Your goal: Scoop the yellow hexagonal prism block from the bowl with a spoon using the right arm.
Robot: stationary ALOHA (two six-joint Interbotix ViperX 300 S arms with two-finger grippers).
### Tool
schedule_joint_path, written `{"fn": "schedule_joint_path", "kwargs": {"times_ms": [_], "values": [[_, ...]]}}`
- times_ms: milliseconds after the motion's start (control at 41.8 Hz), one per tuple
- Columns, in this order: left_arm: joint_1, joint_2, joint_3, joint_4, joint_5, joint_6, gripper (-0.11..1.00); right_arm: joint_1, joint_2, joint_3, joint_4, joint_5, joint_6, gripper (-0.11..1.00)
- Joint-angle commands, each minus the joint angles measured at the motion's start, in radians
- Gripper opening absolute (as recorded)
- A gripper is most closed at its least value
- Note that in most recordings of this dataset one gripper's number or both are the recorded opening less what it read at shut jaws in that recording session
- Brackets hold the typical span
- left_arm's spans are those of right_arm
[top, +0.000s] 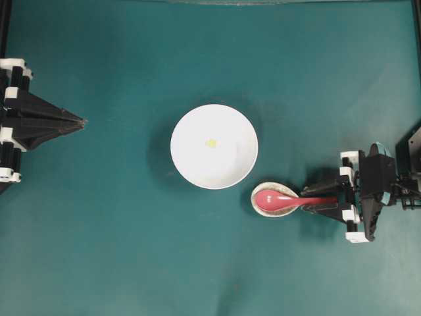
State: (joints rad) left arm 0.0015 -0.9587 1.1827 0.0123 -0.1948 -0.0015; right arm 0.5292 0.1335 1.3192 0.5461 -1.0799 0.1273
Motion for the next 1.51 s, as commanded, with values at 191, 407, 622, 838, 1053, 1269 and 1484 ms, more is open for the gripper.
{"fn": "schedule_joint_path", "kwargs": {"times_ms": [191,407,622,838,1053,1269,1484], "values": [[0.002,0.008,-0.017,0.002,-0.005,-0.002,0.00,0.005,-0.008,-0.002,0.002,-0.014,0.000,0.43],[0.002,0.008,-0.018,0.002,-0.005,-0.002,0.00,0.005,-0.006,-0.003,0.003,-0.015,0.000,0.43],[0.002,0.008,-0.017,0.002,-0.003,-0.002,0.00,0.005,-0.006,-0.006,0.002,-0.014,0.000,0.40],[0.002,0.008,-0.018,0.002,0.003,-0.002,0.00,0.008,-0.008,-0.014,0.000,-0.015,0.000,0.24],[0.002,0.008,-0.018,0.003,0.014,-0.002,0.00,0.012,-0.046,-0.025,0.000,-0.012,-0.009,0.24],[0.002,0.006,-0.018,0.002,0.014,0.000,0.00,0.008,-0.199,-0.002,0.000,0.028,-0.060,0.24],[0.002,0.008,-0.018,0.003,0.014,0.000,0.00,-0.041,-0.422,-0.025,0.000,0.242,-0.135,0.24]]}}
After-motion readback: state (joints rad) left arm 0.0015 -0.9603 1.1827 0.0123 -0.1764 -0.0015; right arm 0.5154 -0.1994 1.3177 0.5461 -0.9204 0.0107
